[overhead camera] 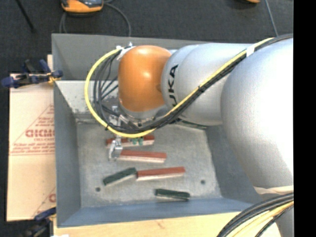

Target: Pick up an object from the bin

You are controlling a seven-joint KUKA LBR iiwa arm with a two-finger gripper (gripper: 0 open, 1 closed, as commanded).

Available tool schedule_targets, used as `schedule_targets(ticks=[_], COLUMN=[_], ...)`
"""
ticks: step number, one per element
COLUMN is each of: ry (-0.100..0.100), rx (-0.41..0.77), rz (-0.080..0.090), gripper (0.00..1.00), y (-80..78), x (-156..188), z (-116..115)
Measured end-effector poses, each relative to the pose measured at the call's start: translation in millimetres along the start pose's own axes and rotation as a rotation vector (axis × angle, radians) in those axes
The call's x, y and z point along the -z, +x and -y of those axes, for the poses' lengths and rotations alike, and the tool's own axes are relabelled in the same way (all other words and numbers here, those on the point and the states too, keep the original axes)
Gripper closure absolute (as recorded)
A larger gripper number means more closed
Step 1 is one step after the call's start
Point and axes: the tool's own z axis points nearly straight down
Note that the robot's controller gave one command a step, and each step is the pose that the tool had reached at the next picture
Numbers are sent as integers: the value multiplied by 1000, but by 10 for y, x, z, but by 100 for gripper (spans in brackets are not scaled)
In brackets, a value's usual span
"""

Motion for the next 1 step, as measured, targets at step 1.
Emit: schedule_targets(ticks=[1], ry=[2], rx=[29], rz=[6], gripper=[0], y=[-217], x=[-749], z=[772])
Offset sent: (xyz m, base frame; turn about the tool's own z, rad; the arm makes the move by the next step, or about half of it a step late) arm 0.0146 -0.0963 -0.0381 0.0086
